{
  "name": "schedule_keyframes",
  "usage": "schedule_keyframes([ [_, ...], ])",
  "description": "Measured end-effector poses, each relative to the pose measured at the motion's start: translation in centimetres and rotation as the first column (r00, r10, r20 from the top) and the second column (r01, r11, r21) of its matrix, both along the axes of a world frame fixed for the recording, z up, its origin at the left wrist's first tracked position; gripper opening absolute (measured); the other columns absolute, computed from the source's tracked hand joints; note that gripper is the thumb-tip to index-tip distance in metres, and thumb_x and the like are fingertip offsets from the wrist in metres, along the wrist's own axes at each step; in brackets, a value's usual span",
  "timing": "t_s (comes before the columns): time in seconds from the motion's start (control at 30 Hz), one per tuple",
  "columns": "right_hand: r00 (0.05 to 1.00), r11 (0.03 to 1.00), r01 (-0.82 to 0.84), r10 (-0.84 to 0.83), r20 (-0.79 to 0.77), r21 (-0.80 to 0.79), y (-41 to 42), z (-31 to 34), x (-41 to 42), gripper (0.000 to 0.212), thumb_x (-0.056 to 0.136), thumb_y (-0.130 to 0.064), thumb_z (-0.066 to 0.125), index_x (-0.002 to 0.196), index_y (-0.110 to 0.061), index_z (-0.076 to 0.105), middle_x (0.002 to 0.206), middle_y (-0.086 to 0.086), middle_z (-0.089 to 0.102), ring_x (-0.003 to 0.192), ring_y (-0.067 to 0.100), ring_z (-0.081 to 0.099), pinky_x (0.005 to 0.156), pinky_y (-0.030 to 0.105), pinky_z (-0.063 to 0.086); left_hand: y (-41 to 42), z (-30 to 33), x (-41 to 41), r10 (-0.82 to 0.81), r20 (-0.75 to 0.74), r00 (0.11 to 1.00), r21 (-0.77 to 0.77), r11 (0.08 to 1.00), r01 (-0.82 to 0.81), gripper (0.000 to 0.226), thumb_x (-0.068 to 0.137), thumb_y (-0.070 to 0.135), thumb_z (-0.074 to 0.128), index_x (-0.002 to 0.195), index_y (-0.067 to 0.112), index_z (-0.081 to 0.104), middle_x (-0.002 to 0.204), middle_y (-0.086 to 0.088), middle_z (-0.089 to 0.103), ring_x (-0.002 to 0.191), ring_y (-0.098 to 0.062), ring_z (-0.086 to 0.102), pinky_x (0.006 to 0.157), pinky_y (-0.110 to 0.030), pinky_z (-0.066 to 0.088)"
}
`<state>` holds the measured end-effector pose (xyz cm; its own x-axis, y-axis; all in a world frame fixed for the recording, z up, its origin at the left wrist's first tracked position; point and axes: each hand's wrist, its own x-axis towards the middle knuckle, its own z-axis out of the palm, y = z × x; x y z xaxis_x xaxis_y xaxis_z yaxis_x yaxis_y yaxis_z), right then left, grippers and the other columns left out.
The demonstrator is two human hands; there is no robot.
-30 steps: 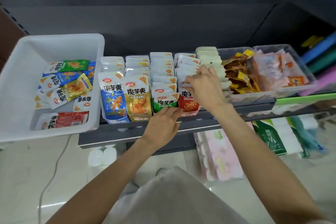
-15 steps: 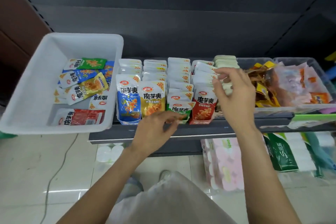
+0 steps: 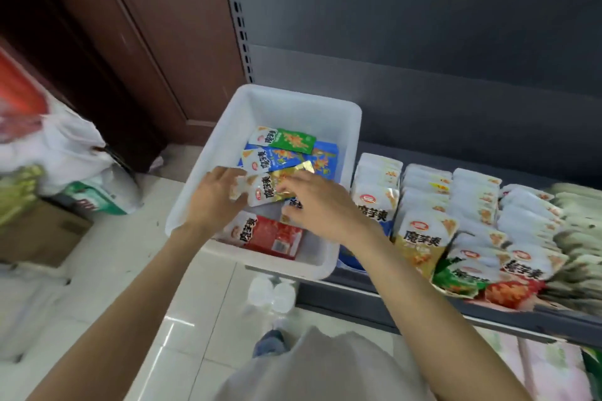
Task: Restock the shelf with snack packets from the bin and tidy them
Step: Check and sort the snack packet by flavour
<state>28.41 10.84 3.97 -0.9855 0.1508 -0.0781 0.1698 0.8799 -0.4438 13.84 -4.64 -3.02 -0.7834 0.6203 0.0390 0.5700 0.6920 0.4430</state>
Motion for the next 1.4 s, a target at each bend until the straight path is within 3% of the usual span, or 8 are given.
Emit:
schedule_keyframes([
  [0.23, 0.955, 0.96, 0.08, -0.15, 0.255, 0.268, 1.9, -8.2, -9.9, 0.049, 0.09, -0.03, 0.06, 0.135, -0.018, 0.046, 0.138, 0.008, 0.046, 0.128, 0.028, 0.041, 0.104, 0.044, 0.036, 3.5, -2.3, -3.5, -0.215, 0.082, 0.973, -0.405, 0.885, 0.23, 0.068, 0.081, 0.045, 0.066, 0.139, 0.026, 0.035, 0.137, -0.001, 0.039, 0.126, -0.022, 0.037, 0.096, -0.036, 0.041],
  [0.47, 0.898, 0.92, 0.271, -0.347, 0.27, 0.282, 1.0, -9.8, -9.1, 0.051, 0.087, -0.025, 0.066, 0.129, -0.009, 0.043, 0.114, 0.013, 0.058, 0.107, 0.031, 0.057, 0.093, 0.04, 0.04, 4.1, -3.6, -4.2, -0.229, 0.171, 0.958, -0.413, 0.867, 0.281, 0.077, 0.081, 0.035, 0.069, 0.145, 0.025, 0.027, 0.143, -0.001, 0.028, 0.129, -0.023, 0.031, 0.095, -0.035, 0.045],
  [0.6, 0.836, 0.83, 0.543, -0.522, 0.167, -0.125, -0.2, -8.5, -6.9, 0.016, 0.088, -0.014, 0.063, 0.103, -0.011, 0.068, 0.1, 0.003, 0.069, 0.09, 0.016, 0.062, 0.077, 0.024, 0.043, 3.1, -2.7, -3.8, -0.075, 0.359, 0.93, 0.095, 0.995, 0.044, 0.054, 0.083, 0.027, 0.066, 0.134, 0.025, 0.047, 0.136, -0.003, 0.041, 0.123, -0.022, 0.042, 0.101, -0.033, 0.037],
  [0.7, 0.756, 0.643, 0.597, -0.651, 0.068, -0.479, -1.3, -6.6, -4.3, 0.008, 0.088, -0.014, 0.064, 0.09, -0.02, 0.068, 0.088, -0.006, 0.067, 0.085, 0.012, 0.06, 0.082, 0.028, 0.048, 2.6, -0.5, -2.2, -0.015, 0.613, 0.79, 0.449, 0.83, -0.332, 0.035, 0.085, 0.022, 0.067, 0.116, 0.032, 0.054, 0.114, -0.001, 0.055, 0.099, -0.009, 0.055, 0.081, -0.015, 0.045],
  [0.83, 0.668, 0.301, 0.438, -0.739, 0.083, -0.847, -2.9, -3.8, -1.6, 0.012, 0.089, -0.015, 0.062, 0.086, -0.026, 0.061, 0.081, -0.003, 0.068, 0.083, 0.015, 0.064, 0.073, 0.029, 0.051, 2.9, 1.5, -0.1, -0.194, 0.852, 0.486, 0.457, 0.729, -0.51, 0.045, 0.079, 0.032, 0.073, 0.119, 0.02, 0.057, 0.114, 0.0, 0.064, 0.102, -0.016, 0.063, 0.076, -0.023, 0.052],
  [1.07, 0.74, 0.504, 0.376, -0.669, -0.076, -0.778, -2.8, -1.2, 4.1, 0.038, 0.076, -0.013, 0.075, 0.109, -0.023, 0.058, 0.091, -0.004, 0.072, 0.085, 0.013, 0.067, 0.073, 0.022, 0.05, 5.5, 5.2, 2.9, -0.325, 0.806, 0.495, 0.536, 0.755, -0.377, 0.013, 0.085, 0.015, 0.066, 0.098, 0.012, 0.066, 0.094, -0.01, 0.068, 0.085, -0.02, 0.066, 0.076, -0.034, 0.052],
  [1.27, 0.585, 0.604, 0.534, -0.769, -0.258, -0.591, -0.5, -0.1, 12.0, 0.037, 0.082, -0.012, 0.071, 0.103, -0.038, 0.056, 0.088, -0.019, 0.07, 0.081, -0.003, 0.061, 0.068, 0.014, 0.044, 10.0, 7.3, 9.1, -0.511, 0.66, 0.551, 0.647, 0.76, -0.069, 0.011, 0.085, 0.009, 0.066, 0.094, 0.013, 0.061, 0.084, -0.003, 0.063, 0.074, -0.005, 0.062, 0.065, -0.02, 0.054],
  [1.4, 0.49, 0.596, 0.756, -0.789, -0.37, -0.271, 1.5, -1.8, 17.2, 0.019, 0.081, -0.014, 0.073, 0.097, -0.02, 0.065, 0.084, -0.005, 0.068, 0.075, 0.001, 0.057, 0.068, 0.017, 0.046, 12.6, 7.9, 13.6, -0.621, 0.497, 0.606, 0.632, 0.737, 0.237, 0.021, 0.085, 0.018, 0.067, 0.081, 0.031, 0.052, 0.079, 0.012, 0.061, 0.069, -0.002, 0.064, 0.065, -0.018, 0.052],
])
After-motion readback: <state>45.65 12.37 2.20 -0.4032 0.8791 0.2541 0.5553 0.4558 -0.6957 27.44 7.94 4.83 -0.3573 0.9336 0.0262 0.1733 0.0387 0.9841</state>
